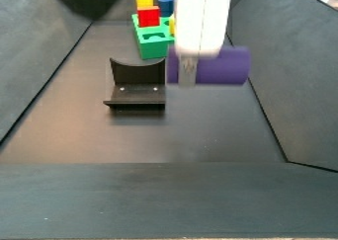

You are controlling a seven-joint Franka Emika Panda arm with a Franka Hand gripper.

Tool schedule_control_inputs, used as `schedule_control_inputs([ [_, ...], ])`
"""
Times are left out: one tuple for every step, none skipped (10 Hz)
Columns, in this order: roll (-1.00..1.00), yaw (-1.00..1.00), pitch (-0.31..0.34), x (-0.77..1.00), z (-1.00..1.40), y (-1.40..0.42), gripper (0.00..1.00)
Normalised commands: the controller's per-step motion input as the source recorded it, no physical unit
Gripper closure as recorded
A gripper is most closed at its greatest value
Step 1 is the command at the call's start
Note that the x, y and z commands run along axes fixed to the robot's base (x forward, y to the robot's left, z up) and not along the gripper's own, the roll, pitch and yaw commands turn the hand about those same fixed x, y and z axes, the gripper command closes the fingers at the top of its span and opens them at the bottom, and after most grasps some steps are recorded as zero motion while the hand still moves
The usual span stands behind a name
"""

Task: Pick up the round object. Move up. Place the round object on the fixture. Regrasp the round object. Move to above the board. Insert the round object.
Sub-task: Place the round object on the fixture.

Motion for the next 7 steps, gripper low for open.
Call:
schedule_control_inputs([
  [0.01,-0.02,0.066,-0.01,0.38,0.01,1.00],
  [0.01,-0.02,0.078,0.00,0.21,0.01,1.00],
  [-0.05,1.00,-0.041,0.43,-0.06,-1.00,1.00],
  [-0.05,1.00,-0.040,0.44,-0.06,-1.00,1.00],
  [-0.05,1.00,-0.040,0.43,-0.06,-1.00,1.00],
  [-0.05,1.00,-0.040,0.43,-0.06,-1.00,1.00],
  [-0.04,1.00,-0.039,0.43,-0.07,-1.00,1.00],
])
